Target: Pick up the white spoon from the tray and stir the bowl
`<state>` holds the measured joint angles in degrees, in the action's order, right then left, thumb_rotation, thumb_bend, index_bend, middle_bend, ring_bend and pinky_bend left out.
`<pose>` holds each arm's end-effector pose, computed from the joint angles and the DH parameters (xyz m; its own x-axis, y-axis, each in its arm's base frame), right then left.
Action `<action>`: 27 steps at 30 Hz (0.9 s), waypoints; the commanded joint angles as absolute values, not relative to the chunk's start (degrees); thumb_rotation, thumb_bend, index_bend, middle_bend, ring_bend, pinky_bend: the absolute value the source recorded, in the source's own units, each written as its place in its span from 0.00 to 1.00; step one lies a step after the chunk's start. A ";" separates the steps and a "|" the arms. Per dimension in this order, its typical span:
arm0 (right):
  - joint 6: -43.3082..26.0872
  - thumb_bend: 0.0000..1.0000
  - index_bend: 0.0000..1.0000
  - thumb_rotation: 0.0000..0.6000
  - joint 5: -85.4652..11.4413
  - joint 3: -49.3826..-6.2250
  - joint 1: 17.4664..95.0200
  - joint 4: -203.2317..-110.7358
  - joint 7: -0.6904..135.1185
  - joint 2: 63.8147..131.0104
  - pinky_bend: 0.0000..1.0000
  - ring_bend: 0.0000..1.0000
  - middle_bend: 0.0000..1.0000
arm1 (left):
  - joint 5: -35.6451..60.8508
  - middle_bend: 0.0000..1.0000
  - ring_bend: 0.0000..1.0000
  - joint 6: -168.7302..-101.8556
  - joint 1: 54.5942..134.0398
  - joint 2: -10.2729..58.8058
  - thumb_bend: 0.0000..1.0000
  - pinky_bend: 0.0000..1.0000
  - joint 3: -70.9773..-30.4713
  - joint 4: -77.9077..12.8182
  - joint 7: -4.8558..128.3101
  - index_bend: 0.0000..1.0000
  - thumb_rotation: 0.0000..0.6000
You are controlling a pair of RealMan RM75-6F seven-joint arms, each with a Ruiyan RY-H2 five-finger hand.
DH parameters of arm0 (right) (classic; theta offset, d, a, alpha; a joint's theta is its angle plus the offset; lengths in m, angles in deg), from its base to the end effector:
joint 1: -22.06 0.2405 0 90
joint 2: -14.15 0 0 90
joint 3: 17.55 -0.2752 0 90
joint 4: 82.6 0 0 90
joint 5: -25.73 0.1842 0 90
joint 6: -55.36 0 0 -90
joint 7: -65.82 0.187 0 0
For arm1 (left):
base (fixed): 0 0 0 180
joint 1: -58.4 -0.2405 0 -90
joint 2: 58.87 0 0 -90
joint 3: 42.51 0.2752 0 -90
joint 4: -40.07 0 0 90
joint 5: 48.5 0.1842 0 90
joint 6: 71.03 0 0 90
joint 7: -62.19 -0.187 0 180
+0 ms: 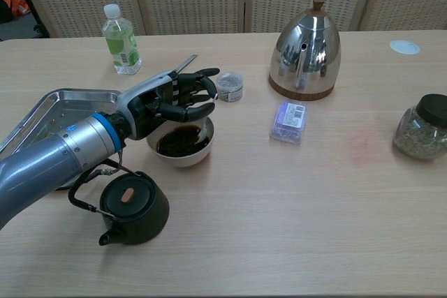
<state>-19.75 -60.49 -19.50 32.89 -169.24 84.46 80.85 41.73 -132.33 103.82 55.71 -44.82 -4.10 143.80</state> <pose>-0.3233 -0.2533 0.1529 0.1480 -0.1651 0.9751 -0.9886 -0.0510 0.1414 -0.1247 0.3710 -0.1234 -0.5853 0.6535 0.4799 0.6354 0.0021 0.7722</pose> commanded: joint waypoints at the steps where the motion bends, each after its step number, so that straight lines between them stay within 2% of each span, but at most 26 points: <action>1: -19.87 0.00 0.00 1.00 -60.56 -19.49 32.85 -169.29 84.58 80.79 0.00 0.00 0.00 | 42.15 0.00 0.00 -132.27 103.80 55.77 0.48 0.00 -44.21 -4.61 143.26 0.71 1.00; 6: -20.00 0.00 0.00 1.00 -60.71 -19.43 32.81 -169.38 84.72 80.67 0.00 0.00 0.00 | 41.64 0.00 0.00 -132.01 103.20 55.76 0.47 0.00 -44.08 -3.71 140.99 0.71 1.00; 8: -20.01 0.00 0.00 1.00 -60.75 -19.41 32.82 -169.41 84.73 80.67 0.00 0.00 0.00 | 41.57 0.00 0.00 -132.05 103.06 55.69 0.45 0.00 -44.08 -3.52 140.07 0.64 1.00; 10: -19.97 0.00 0.00 1.00 -60.76 -19.39 32.84 -169.42 84.66 80.70 0.00 0.00 0.00 | 41.67 0.00 0.00 -132.00 103.04 55.41 0.43 0.00 -43.93 -3.64 139.37 0.51 1.00; 12: -19.90 0.00 0.00 1.00 -60.81 -19.33 32.86 -169.46 84.53 80.74 0.00 0.00 0.00 | 42.13 0.00 0.00 -131.99 103.15 54.59 0.37 0.00 -43.52 -4.04 138.24 0.31 1.00; 13: -19.90 0.00 0.00 1.00 -60.84 -19.30 32.86 -169.49 84.48 80.74 0.00 0.00 0.00 | 42.22 0.00 0.00 -132.15 103.12 54.14 0.34 0.00 -43.48 -4.53 137.57 0.25 1.00; 16: -19.88 0.00 0.00 1.00 -60.85 -19.28 32.88 -169.52 84.40 80.79 0.00 0.00 0.00 | 42.58 0.00 0.00 -133.44 102.72 52.66 0.16 0.00 -43.39 -6.44 136.54 0.05 1.00; 19: -19.93 0.00 0.00 1.00 -61.01 -19.21 32.88 -169.60 84.43 80.74 0.00 0.00 0.00 | 43.33 0.00 0.00 -136.18 101.80 50.47 0.01 0.00 -43.16 -9.10 136.01 0.00 1.00; 27: -20.42 0.00 0.00 1.00 -61.44 -19.07 32.74 -169.94 84.34 80.58 0.00 0.00 0.00 | 44.59 0.00 0.00 -144.14 97.47 41.02 0.00 0.00 -42.33 -18.06 125.27 0.00 1.00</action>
